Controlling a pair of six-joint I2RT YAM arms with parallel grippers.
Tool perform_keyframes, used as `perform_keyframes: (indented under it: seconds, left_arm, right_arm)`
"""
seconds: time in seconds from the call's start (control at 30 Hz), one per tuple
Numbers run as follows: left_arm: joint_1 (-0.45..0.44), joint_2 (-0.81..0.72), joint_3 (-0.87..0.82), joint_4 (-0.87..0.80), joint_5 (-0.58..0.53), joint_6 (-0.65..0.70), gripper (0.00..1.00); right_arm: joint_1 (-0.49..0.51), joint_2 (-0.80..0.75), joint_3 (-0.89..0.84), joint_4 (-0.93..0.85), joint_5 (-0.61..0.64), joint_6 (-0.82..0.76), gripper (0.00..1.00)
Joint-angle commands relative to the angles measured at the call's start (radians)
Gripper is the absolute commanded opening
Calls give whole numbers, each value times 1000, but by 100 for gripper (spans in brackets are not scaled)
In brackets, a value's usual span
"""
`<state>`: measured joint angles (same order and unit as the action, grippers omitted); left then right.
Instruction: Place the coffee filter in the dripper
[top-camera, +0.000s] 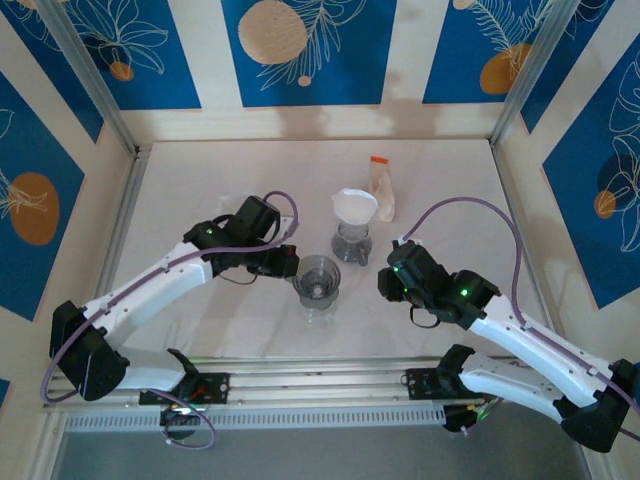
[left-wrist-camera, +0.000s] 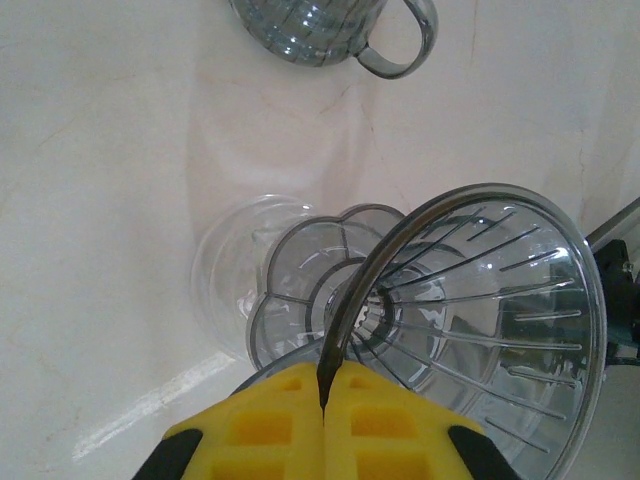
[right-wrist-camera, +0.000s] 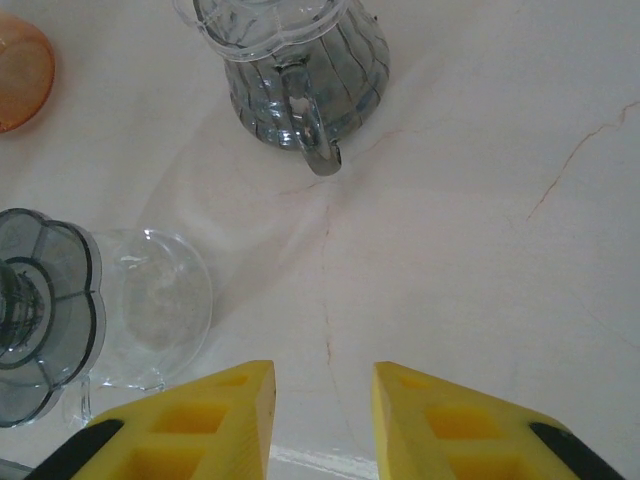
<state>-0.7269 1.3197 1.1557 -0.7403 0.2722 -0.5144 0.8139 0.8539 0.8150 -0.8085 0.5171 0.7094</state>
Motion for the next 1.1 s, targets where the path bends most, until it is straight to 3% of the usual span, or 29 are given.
perform_keyframes:
  seconds: [0.0, 0.1, 0.33, 0.57, 0.67, 0.7, 0.87, 1.07]
  left_arm:
    - [-8, -1, -8, -1, 39, 13, 12]
    - [-9, -4, -12, 7, 44, 10, 26]
    - [-7, -30, 1, -2, 8, 6, 48]
    - [8, -72, 130, -33, -49, 40, 73]
    - [10, -105, 166, -14, -84, 51, 89]
    - [10, -122, 169, 5, -102, 55, 99]
    - [10, -256, 93, 149, -236, 67, 100]
    - [9, -457, -161, 321, -381, 60, 100]
  right_arm:
    - [-6, -9, -10, -5, 13, 18, 32]
    - [-7, -9, -9, -7, 14, 18, 33]
    - [-8, -11, -5, -8, 14, 21, 38]
    - [-12, -8, 1, -4, 18, 18, 45]
    - [-17, -6, 4, 0, 19, 18, 48]
    - [-20, -6, 4, 4, 17, 19, 49]
    - [-42, -5, -9, 32, -6, 27, 52]
    - [-72, -6, -14, 44, -5, 30, 55]
